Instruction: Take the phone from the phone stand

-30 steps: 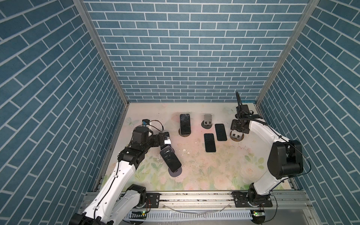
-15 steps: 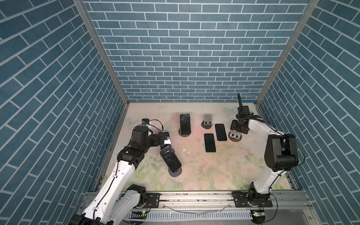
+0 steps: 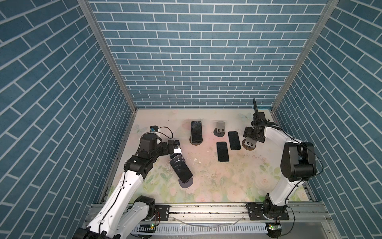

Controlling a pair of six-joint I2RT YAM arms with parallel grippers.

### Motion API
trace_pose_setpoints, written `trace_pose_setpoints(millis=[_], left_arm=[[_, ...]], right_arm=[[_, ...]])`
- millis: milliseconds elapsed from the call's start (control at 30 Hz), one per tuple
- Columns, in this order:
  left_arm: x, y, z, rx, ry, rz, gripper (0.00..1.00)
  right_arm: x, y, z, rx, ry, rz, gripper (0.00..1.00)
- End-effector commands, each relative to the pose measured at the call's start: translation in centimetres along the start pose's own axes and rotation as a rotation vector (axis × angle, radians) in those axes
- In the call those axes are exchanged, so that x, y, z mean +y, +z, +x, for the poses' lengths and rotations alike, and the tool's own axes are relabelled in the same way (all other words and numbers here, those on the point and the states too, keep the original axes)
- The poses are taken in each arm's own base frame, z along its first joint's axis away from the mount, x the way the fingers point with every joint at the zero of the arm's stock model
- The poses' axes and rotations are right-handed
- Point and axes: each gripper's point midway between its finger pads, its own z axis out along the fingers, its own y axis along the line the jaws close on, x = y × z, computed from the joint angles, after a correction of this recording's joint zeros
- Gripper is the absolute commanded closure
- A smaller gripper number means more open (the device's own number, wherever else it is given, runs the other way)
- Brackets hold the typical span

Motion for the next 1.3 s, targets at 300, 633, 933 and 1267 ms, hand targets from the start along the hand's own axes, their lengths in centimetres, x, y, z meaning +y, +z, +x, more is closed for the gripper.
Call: trace_pose_setpoints(millis=[300,633,933,1267], left_arm=[[0.0,-0.5,-0.5,-0.01,-0.031,-0.009,0.0],[-0.3,-0.5,-0.7,-0.016,-0.04,0.01,0.0],[-0.4,-0.6,-0.8,-0.008,-0.042,0.012,0.0],[-0.7,-0.7,-0.6,-0.008,-0.038,0.031,0.0]], right_arm=[[-0.3,-5.0,-1.4,-0.113,-0.017,-0.03,0.12],[1.1,-8.3,-1.1,-0.179,-0.015,-0.114,0.12],[5.2,-10.2,-0.1,-0.217,-0.102,-0.211,0.13],[10.5,-11.0,1.0,-0.226,-0.209,-0.27,0.13]])
